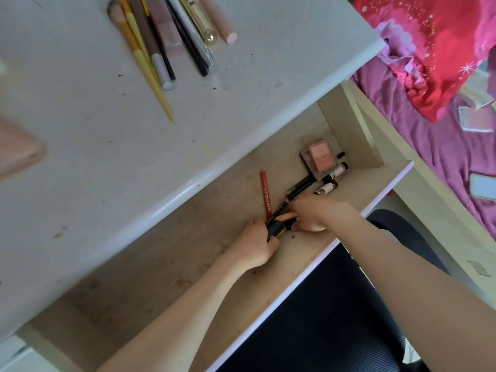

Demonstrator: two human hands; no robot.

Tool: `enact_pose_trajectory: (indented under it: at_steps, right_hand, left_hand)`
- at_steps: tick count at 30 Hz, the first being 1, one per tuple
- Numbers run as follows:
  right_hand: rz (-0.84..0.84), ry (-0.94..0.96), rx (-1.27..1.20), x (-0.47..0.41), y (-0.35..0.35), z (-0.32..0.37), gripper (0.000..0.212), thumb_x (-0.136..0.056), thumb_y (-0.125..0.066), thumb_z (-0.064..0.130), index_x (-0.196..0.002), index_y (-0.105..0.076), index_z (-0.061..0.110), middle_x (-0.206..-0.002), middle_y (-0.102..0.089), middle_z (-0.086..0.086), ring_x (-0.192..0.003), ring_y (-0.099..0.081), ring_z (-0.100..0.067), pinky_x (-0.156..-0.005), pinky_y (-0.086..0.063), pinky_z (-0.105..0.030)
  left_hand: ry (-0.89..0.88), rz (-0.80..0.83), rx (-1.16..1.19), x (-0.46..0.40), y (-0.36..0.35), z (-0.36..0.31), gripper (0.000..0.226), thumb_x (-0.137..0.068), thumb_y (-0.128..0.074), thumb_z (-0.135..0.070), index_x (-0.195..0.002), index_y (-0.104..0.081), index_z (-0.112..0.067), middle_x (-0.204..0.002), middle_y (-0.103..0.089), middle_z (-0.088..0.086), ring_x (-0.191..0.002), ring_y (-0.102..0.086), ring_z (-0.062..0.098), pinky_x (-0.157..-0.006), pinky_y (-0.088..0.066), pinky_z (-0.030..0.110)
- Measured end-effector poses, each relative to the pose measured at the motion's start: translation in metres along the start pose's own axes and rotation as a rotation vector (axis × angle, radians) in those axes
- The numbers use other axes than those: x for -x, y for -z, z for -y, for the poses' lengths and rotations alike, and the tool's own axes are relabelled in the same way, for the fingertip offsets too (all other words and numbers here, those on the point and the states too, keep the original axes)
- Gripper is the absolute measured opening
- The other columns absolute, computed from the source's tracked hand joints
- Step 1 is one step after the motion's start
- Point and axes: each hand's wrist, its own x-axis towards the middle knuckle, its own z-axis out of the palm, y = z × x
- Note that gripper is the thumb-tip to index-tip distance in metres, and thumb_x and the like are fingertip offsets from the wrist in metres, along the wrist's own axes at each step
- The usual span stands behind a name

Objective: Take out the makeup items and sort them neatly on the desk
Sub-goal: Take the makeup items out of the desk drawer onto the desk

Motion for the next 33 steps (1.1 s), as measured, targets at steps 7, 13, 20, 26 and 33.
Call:
enact_pose_trajectory:
  at_steps: [7, 13, 20, 26, 33]
  right_hand:
    - [-0.157, 0.008, -0.134, 0.022, 0.0, 0.003, 0.029, -0.098, -0.042, 0.029, -0.125, -0.049, 0.019, -0.106, -0.06, -0.005, -0.093, -0.056, -0.022, -0.077, -0.042, -0.031]
    - [-0.351, -0.018, -0.674, 0.052, -0.004, 0.001, 0.02, -0.099, -0.038, 0.027, -0.088, -0.048, 0.014, -0.093, -0.06, -0.006, -0.063, -0.05, -0.016, -0.057, -0.04, -0.03]
    - [-0.342, 0.164, -2.095, 0.094, 0.03, 0.017, 0.014, -0.095, -0.052, 0.022, -0.096, -0.06, 0.01, -0.074, -0.062, -0.002, -0.066, -0.059, -0.013, -0.065, -0.053, -0.029]
    - [-0.424, 0.231, -2.144, 0.087, 0.105, 0.025, 0.016, -0.095, -0.052, 0.017, -0.102, -0.058, 0.004, -0.079, -0.056, -0.006, -0.061, -0.057, -0.015, -0.057, -0.053, -0.026]
    - [-0.665, 0.113, -2.001, 0.049, 0.173, 0.032, 0.018, -0.097, -0.046, 0.016, -0.084, -0.055, 0.008, -0.071, -0.064, -0.004, -0.062, -0.06, -0.018, -0.07, -0.043, -0.036]
  left_hand:
    - [-0.042, 0.068, 0.142, 0.025, 0.024, 0.01, 0.032, -0.098, -0.039, -0.034, -0.126, -0.043, -0.02, -0.103, -0.054, -0.008, -0.089, -0.053, 0.004, -0.067, -0.039, 0.016]
    - [-0.123, 0.105, 0.164, 0.06, 0.048, -0.012, 0.015, -0.096, -0.035, -0.045, -0.099, -0.042, -0.032, -0.08, -0.055, -0.01, -0.057, -0.047, -0.005, -0.055, -0.036, 0.014]
    - [-0.224, -0.124, 0.357, 0.083, 0.098, -0.069, 0.008, -0.096, -0.038, -0.036, -0.1, -0.04, -0.043, -0.088, -0.055, -0.01, -0.071, -0.052, 0.001, -0.067, -0.041, 0.021]
    - [-0.235, -0.536, 0.471, 0.059, 0.173, -0.104, 0.028, -0.097, -0.04, -0.025, -0.123, -0.044, -0.015, -0.101, -0.061, -0.003, -0.084, -0.053, 0.002, -0.065, -0.037, 0.019]
    - [-0.149, -0.6, 0.364, -0.003, 0.222, -0.149, 0.033, -0.097, -0.038, -0.016, -0.123, -0.05, 0.001, -0.117, -0.057, 0.016, -0.103, -0.058, 0.03, -0.08, -0.044, 0.03]
